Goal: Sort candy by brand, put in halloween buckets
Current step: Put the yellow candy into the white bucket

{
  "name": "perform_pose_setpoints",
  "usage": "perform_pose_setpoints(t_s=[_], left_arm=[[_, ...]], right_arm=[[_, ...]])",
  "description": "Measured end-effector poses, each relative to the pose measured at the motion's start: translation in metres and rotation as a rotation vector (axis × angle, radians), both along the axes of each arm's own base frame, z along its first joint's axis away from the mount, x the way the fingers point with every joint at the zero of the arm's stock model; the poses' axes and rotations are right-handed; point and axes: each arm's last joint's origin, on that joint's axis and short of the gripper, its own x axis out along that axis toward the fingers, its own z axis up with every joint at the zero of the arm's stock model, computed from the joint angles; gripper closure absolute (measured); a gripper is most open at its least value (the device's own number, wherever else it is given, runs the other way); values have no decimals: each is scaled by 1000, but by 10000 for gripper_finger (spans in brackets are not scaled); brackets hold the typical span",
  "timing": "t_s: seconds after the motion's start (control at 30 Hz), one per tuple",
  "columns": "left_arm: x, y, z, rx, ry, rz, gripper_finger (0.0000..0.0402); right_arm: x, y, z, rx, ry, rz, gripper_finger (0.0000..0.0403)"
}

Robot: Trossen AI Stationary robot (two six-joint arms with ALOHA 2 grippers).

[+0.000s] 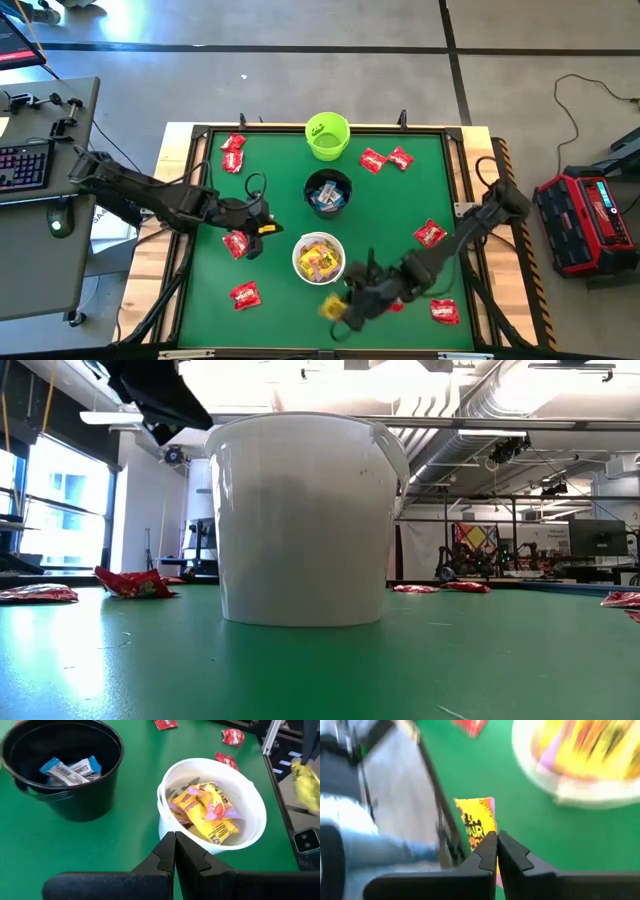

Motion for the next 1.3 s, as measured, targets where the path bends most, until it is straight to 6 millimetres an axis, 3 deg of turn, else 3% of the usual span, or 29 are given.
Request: perform_pose_setpoints(t_s=[0.13, 0.33, 0.5, 0.77, 0.93, 1.1, 1.3], left_arm=[[-9, 3, -1, -8, -23, 30, 401], [-14, 5, 0, -12, -41, 43, 401], [-14, 5, 0, -4, -41, 40, 401], [-14, 6, 0, 9, -42, 46, 401], [-15, 6, 0, 24, -39, 37, 401], [-15, 6, 0, 26, -39, 37, 401], [-15, 6, -1, 29, -31, 36, 401]], right_arm=[[22, -33, 11, -27, -47, -111, 403], [43, -87, 11, -50, -36, -267, 403], [50, -113, 10, -40, -5, -276, 403], [49, -115, 3, -16, 61, -266, 402], [59, -111, -21, 43, 146, -259, 396], [60, -109, -25, 56, 166, -249, 343], [64, -109, -1, 26, 109, -244, 277]])
